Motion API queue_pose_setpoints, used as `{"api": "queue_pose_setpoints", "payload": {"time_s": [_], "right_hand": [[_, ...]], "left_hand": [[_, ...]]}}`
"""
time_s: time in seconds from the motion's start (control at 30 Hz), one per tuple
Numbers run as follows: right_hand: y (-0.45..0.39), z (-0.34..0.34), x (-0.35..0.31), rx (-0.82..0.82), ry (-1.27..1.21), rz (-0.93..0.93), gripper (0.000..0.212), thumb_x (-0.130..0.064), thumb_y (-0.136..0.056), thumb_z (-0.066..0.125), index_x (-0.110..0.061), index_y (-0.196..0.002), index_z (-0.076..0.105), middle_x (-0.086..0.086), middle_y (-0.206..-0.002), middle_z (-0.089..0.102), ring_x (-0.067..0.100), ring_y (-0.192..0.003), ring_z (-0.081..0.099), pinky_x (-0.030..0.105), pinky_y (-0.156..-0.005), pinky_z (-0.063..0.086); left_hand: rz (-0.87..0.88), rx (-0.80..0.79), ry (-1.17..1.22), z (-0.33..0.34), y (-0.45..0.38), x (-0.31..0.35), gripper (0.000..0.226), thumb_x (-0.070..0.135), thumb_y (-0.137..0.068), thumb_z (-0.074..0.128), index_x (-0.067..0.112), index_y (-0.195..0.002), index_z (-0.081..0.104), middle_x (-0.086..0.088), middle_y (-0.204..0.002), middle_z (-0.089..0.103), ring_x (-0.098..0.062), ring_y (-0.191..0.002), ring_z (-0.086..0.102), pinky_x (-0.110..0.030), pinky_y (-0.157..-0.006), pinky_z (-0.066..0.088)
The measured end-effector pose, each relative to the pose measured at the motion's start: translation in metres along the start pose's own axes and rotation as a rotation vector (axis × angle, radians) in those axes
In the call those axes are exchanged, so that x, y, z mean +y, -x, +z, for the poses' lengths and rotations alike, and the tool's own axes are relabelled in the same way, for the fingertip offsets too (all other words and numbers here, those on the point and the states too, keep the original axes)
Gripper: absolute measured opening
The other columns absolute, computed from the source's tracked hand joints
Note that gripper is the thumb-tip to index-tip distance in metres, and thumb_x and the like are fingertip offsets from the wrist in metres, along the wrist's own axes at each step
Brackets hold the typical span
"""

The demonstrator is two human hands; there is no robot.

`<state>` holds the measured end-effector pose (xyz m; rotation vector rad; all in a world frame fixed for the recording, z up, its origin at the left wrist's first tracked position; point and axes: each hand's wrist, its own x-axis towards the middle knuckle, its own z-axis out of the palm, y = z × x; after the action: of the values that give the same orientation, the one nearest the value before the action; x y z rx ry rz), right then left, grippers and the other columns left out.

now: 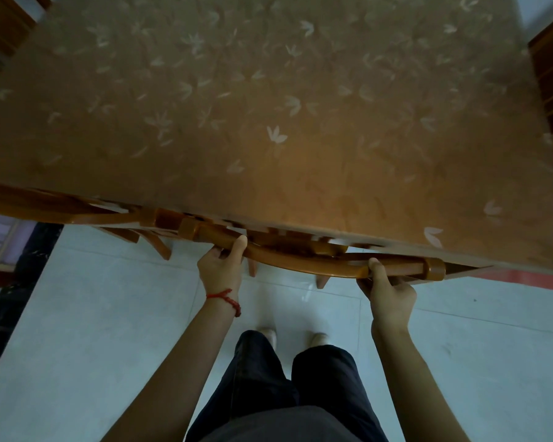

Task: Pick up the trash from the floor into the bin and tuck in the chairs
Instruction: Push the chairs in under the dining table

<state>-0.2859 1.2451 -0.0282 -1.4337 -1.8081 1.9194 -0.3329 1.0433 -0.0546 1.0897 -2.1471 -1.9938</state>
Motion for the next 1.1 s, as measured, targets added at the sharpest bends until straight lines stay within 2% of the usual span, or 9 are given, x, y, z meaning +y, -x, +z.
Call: {"api": "queue_pose_setpoints", "payload": {"time_s": [0.23, 0.57, 0.7, 0.8, 0.97, 1.03, 1.1], "right_hand": [[-0.006, 0.007, -0.003, 0.014, -0.011, -0.005, 0.019, -0.019, -0.087, 0.06, -0.015, -0.068, 0.059, 0.002, -0.068, 0.063, 0.016, -0.074, 0.063, 0.034, -0.08, 0.052], [-0.009, 0.003, -0.005, 0.003, 0.012, -0.037, 0.022, -0.018, -0.087, 0.061, -0.015, -0.065, 0.059, 0.003, -0.067, 0.062, 0.012, -0.068, 0.062, 0.035, -0.079, 0.053], [-0.011, 0.002, -0.007, 0.003, 0.015, -0.027, 0.022, -0.016, -0.085, 0.063, -0.011, -0.064, 0.058, 0.006, -0.066, 0.061, 0.018, -0.069, 0.062, 0.034, -0.077, 0.053], [-0.013, 0.001, -0.006, 0.004, 0.03, -0.027, 0.024, -0.017, -0.084, 0.064, -0.01, -0.063, 0.057, 0.007, -0.064, 0.059, 0.018, -0.067, 0.062, 0.037, -0.078, 0.054], [-0.011, 0.001, -0.004, -0.016, 0.055, -0.065, 0.026, -0.019, -0.085, 0.062, -0.015, -0.06, 0.056, 0.003, -0.063, 0.06, 0.02, -0.07, 0.063, 0.043, -0.082, 0.053], [-0.009, 0.001, -0.001, -0.023, 0.08, -0.085, 0.026, -0.023, -0.087, 0.06, -0.019, -0.062, 0.056, 0.0, -0.065, 0.061, 0.016, -0.069, 0.062, 0.044, -0.084, 0.052], [-0.01, 0.001, 0.002, -0.026, 0.135, -0.104, 0.029, -0.031, -0.088, 0.058, -0.019, -0.061, 0.056, 0.001, -0.064, 0.061, 0.02, -0.071, 0.061, 0.047, -0.084, 0.051]], "left_hand": [[-0.006, -0.006, -0.031, 0.005, -0.009, 0.001, 0.028, 0.03, -0.078, 0.069, 0.009, -0.063, 0.058, -0.004, -0.067, 0.06, -0.015, -0.068, 0.058, -0.034, -0.074, 0.051], [0.005, 0.0, -0.016, 0.007, -0.008, -0.001, 0.026, 0.03, -0.079, 0.069, 0.011, -0.065, 0.059, -0.002, -0.067, 0.06, -0.012, -0.067, 0.058, -0.029, -0.07, 0.049], [0.009, 0.002, -0.012, 0.008, -0.007, -0.001, 0.027, 0.031, -0.079, 0.069, 0.009, -0.065, 0.059, -0.004, -0.067, 0.06, -0.014, -0.068, 0.058, -0.027, -0.069, 0.049], [0.017, 0.007, -0.016, 0.009, -0.005, 0.0, 0.026, 0.03, -0.079, 0.069, 0.01, -0.064, 0.06, -0.003, -0.066, 0.061, -0.014, -0.068, 0.059, -0.026, -0.068, 0.048], [0.008, 0.002, -0.03, 0.008, -0.006, 0.001, 0.027, 0.031, -0.079, 0.069, 0.011, -0.063, 0.06, -0.003, -0.066, 0.061, -0.016, -0.072, 0.06, -0.032, -0.075, 0.05], [0.014, 0.002, -0.041, 0.007, -0.006, 0.0, 0.028, 0.034, -0.079, 0.069, 0.012, -0.064, 0.06, -0.002, -0.067, 0.062, -0.018, -0.074, 0.062, -0.033, -0.076, 0.051], [0.027, -0.011, -0.058, 0.006, -0.006, -0.001, 0.028, 0.036, -0.08, 0.067, 0.012, -0.068, 0.061, -0.002, -0.069, 0.063, -0.02, -0.077, 0.063, -0.032, -0.075, 0.051]]}}
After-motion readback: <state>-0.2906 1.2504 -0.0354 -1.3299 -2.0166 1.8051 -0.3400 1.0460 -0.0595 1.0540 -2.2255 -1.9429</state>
